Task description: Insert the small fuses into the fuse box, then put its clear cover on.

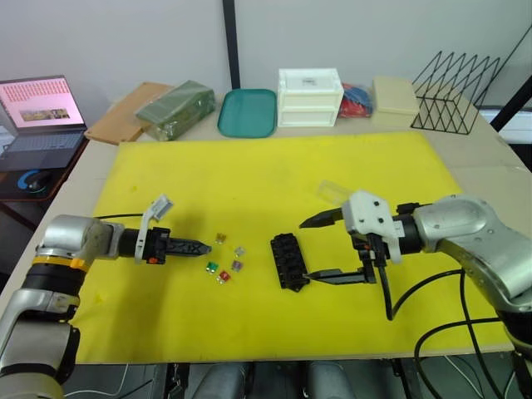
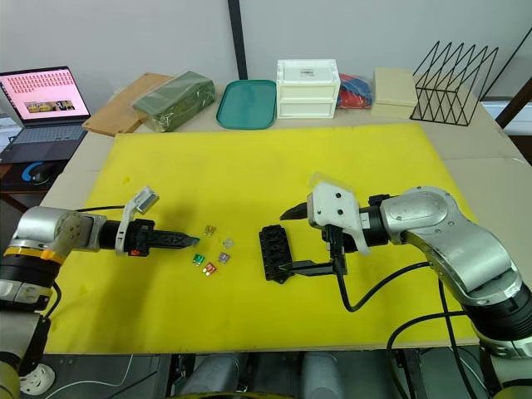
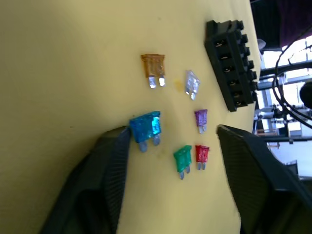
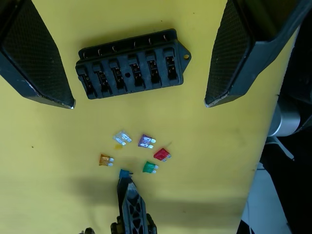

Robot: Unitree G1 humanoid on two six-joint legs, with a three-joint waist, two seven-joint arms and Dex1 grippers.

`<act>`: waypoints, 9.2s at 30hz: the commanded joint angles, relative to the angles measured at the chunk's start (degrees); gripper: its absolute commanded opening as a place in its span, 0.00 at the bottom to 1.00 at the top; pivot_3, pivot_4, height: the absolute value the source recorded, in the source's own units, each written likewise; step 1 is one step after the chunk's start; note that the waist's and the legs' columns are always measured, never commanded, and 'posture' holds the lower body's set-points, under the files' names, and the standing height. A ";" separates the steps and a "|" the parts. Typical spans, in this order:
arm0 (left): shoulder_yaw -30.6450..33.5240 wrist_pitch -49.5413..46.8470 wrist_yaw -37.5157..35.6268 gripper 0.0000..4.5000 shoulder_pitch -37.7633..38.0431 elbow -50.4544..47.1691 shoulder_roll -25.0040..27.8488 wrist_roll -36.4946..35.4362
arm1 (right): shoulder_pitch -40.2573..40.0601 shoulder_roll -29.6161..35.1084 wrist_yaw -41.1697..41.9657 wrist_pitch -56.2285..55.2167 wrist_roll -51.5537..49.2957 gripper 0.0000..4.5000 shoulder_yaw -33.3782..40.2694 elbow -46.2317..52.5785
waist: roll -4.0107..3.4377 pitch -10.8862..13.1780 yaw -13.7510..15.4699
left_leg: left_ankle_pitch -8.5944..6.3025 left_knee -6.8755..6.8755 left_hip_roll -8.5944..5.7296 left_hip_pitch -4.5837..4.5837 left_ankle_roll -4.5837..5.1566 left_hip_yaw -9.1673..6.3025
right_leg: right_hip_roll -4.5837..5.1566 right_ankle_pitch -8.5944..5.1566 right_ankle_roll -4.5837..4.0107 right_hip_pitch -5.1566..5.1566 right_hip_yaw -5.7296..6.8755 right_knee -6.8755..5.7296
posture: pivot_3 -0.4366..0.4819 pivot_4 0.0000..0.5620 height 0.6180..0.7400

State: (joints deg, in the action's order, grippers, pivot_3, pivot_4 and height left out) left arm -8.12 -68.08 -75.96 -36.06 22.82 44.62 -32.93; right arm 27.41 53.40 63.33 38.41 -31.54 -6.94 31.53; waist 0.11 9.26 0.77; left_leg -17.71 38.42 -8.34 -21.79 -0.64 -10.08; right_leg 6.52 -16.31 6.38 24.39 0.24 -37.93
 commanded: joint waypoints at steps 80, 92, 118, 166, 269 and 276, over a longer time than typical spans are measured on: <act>8.26 5.39 3.57 0.11 9.17 -1.01 2.22 -1.09 | 2.09 -1.44 1.46 -2.48 3.61 1.00 -2.30 -0.02 | -0.02 -0.02 -1.66 | 0.00 0.25 0.05 -0.03 0.00 0.04 | -0.07 0.00 0.00 0.08 -0.06 -0.27 | 0.48 0.27 1.00; 9.56 4.04 4.15 0.11 10.01 -2.51 2.40 -2.23 | 1.99 -1.33 1.58 -2.90 3.76 1.00 -2.60 0.02 | -0.02 -0.02 -1.67 | -0.01 0.25 0.05 -0.04 0.00 0.04 | -0.07 0.00 0.00 0.09 -0.07 -0.27 | 0.48 0.27 1.00; 13.48 17.70 3.36 0.00 8.86 -32.49 -3.35 -10.68 | 13.46 -6.00 -8.25 17.95 -11.19 1.00 3.10 1.16 | 0.01 0.00 -1.29 | -0.06 0.60 0.04 -0.41 0.08 0.03 | -0.04 0.06 0.05 0.19 -0.04 -0.22 | 0.48 0.27 1.00; 6.23 25.69 5.94 0.00 4.40 -40.05 -7.11 -9.40 | 25.17 -16.12 -27.70 44.09 -32.88 0.28 7.23 -7.41 | 0.01 0.00 -1.38 | -0.06 0.59 0.04 -0.42 0.09 0.05 | -0.04 0.07 0.06 0.20 -0.04 -0.20 | 0.48 0.27 1.00; -5.92 45.78 15.94 0.99 18.41 -43.60 -8.04 14.81 | 2.16 -7.21 14.58 -18.25 14.66 0.00 -10.91 -16.23 | 0.03 0.00 -0.04 | -0.10 0.64 0.04 -0.37 0.15 0.14 | -0.06 0.10 0.12 0.14 -0.07 -0.15 | 0.48 0.27 1.00; -6.01 45.83 16.01 0.99 18.50 -43.62 -8.04 14.82 | 2.44 -7.84 14.53 -16.75 13.03 0.00 -10.23 -15.82 | 0.03 0.00 -0.03 | -0.10 0.64 0.04 -0.37 0.15 0.14 | -0.06 0.10 0.12 0.14 -0.07 -0.14 | 0.48 0.27 1.00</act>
State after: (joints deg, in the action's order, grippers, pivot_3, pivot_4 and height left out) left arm -14.40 -23.05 -59.89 -16.69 -18.80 36.73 -17.99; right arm 29.12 46.03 77.79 21.50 -17.18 -18.95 13.79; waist 0.14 9.26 0.74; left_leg -17.81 39.06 -8.30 -22.16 -0.49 -9.94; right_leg 6.47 -16.20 6.50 24.53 0.17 -38.08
